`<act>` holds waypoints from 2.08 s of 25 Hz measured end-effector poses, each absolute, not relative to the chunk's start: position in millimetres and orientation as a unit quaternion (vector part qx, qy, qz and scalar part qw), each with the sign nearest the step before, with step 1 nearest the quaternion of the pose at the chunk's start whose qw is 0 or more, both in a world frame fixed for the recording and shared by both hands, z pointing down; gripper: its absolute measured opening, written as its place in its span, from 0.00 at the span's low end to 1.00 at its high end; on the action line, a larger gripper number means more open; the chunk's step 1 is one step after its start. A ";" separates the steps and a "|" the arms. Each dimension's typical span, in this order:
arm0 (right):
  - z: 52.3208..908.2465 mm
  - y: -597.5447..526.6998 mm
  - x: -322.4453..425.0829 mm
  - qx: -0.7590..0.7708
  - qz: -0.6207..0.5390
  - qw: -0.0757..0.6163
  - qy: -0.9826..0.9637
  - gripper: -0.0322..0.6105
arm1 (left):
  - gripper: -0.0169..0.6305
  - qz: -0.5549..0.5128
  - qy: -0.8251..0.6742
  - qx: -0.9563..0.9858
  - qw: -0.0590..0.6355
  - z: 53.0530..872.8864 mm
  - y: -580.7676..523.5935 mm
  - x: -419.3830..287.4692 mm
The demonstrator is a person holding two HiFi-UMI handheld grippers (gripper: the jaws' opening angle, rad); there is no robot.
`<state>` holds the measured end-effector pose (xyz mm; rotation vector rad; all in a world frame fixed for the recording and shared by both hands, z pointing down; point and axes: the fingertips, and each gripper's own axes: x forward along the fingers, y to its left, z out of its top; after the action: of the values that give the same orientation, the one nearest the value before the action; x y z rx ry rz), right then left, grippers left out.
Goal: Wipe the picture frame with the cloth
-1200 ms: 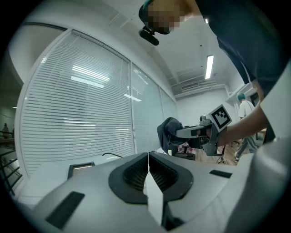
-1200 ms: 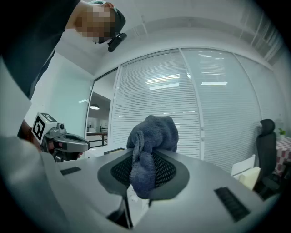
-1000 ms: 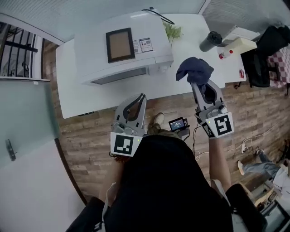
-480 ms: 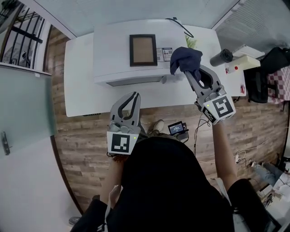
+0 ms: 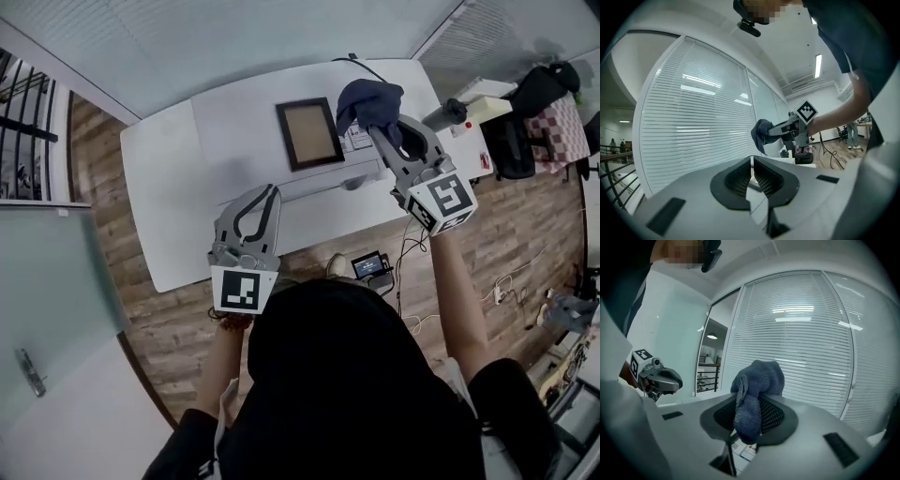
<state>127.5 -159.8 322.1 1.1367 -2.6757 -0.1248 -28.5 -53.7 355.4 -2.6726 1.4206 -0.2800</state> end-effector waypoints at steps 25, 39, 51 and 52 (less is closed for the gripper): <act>365.2 -210.7 82.0 0.306 -0.117 0.299 -0.896 0.16 | 0.11 -0.197 0.329 -0.924 -0.002 405.9 -116.7 -21.4; 416.4 -211.3 17.9 0.050 -0.142 0.482 -0.863 0.33 | 0.34 -0.317 0.256 -0.912 -0.049 438.1 -120.1 22.5; 451.3 -230.3 -9.3 0.070 0.012 0.431 -0.900 0.23 | 0.33 -0.323 0.237 -0.915 -0.041 455.2 -124.8 25.8; 452.3 -229.2 -8.6 0.072 0.013 0.430 -0.900 0.21 | 0.34 -0.323 0.237 -0.915 -0.040 455.7 -124.7 26.0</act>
<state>-8.6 -229.2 452.3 0.1801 -2.2454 0.0326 26.0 -124.7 455.7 -2.9510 0.7647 -1.0426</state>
